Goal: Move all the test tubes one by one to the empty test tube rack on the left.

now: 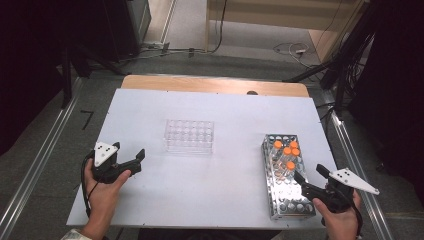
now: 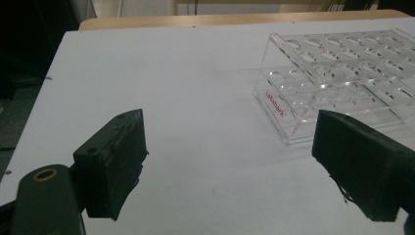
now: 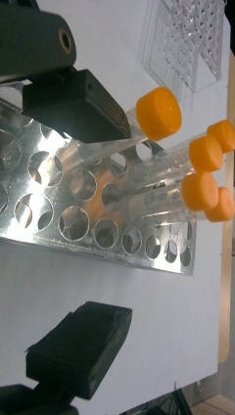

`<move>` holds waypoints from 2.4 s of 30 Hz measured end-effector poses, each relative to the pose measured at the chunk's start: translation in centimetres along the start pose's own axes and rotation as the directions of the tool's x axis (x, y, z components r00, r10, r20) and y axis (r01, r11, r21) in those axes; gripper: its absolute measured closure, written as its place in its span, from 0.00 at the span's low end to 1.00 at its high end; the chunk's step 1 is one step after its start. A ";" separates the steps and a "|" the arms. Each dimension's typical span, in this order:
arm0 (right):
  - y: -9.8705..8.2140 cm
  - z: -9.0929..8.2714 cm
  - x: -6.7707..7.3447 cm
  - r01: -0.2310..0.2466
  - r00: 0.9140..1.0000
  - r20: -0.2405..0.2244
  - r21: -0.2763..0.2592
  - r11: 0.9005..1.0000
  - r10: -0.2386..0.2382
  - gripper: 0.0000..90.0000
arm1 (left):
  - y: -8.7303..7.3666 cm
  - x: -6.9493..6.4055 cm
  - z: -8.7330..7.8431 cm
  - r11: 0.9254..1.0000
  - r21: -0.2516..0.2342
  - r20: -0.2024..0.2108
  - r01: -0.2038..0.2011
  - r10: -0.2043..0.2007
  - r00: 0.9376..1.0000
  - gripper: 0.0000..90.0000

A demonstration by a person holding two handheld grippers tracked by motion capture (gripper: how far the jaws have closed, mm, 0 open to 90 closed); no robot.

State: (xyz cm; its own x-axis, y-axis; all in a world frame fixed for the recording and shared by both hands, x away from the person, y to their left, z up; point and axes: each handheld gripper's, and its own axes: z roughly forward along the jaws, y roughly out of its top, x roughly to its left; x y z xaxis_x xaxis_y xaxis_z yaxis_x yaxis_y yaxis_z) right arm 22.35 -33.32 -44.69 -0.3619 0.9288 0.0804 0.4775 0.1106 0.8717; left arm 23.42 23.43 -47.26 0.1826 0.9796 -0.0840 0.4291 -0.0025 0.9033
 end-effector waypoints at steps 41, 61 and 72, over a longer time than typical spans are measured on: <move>1.3 2.2 2.4 0.200 0.973 -0.149 0.151 0.968 -0.178 0.75 | -0.1 -0.2 0.2 1.000 0.016 0.018 -0.003 0.003 1.000 0.16; 2.7 1.3 2.5 0.204 0.971 -0.152 0.108 0.973 -0.187 0.80 | -0.1 -1.0 0.3 0.999 0.023 0.047 -0.024 0.022 0.999 0.16; 3.7 -0.4 2.4 0.194 0.972 -0.144 0.053 0.980 -0.185 0.80 | 0.2 -2.3 0.2 0.999 0.032 0.136 -0.003 -0.002 0.991 0.15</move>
State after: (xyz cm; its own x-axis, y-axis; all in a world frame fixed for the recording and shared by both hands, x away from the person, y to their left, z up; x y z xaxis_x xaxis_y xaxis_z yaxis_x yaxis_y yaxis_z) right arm 22.93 -30.79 -41.13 -0.5551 0.8317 -0.0137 0.4396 0.3073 0.8440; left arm 23.30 21.13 -46.95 0.3003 0.9432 -0.1421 0.4569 -0.0115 0.8894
